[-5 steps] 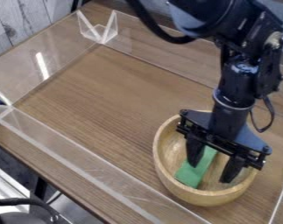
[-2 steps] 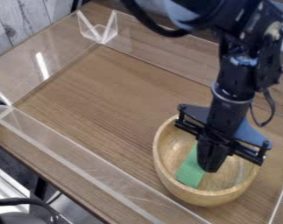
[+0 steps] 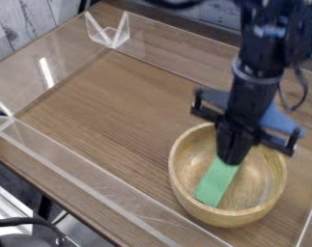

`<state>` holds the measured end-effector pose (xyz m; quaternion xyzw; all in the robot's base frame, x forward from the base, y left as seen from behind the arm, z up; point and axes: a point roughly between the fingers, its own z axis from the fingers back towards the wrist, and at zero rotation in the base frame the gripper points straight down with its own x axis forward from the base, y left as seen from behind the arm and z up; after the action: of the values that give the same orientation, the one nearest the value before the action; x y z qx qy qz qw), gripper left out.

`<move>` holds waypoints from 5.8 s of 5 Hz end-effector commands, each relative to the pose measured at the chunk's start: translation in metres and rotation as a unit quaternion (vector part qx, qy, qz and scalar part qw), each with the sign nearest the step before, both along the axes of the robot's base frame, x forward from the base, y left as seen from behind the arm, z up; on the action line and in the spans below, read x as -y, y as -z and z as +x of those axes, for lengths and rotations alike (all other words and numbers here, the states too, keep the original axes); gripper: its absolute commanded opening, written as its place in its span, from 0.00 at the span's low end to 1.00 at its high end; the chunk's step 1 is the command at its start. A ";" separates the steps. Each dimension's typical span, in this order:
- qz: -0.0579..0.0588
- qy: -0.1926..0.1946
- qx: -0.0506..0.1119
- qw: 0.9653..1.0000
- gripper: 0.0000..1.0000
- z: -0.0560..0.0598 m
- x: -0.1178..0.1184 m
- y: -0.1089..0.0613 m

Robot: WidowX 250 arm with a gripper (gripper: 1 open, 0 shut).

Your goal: Remove the green block from inside the brown bowl and put it on the table

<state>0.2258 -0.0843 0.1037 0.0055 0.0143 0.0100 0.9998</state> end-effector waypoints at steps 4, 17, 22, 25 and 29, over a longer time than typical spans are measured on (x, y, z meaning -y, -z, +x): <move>0.000 -0.002 0.032 0.999 0.00 0.004 -0.014 -0.015; -0.004 -0.003 0.038 0.999 0.00 0.007 -0.013 -0.022; -0.007 -0.001 0.033 0.999 1.00 0.008 -0.011 -0.018; -0.003 0.002 0.014 1.000 1.00 0.010 -0.008 0.005; 0.003 0.003 -0.010 1.000 1.00 0.012 -0.007 0.033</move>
<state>0.2338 -0.0758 0.0634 0.0139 0.0398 0.0065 0.9991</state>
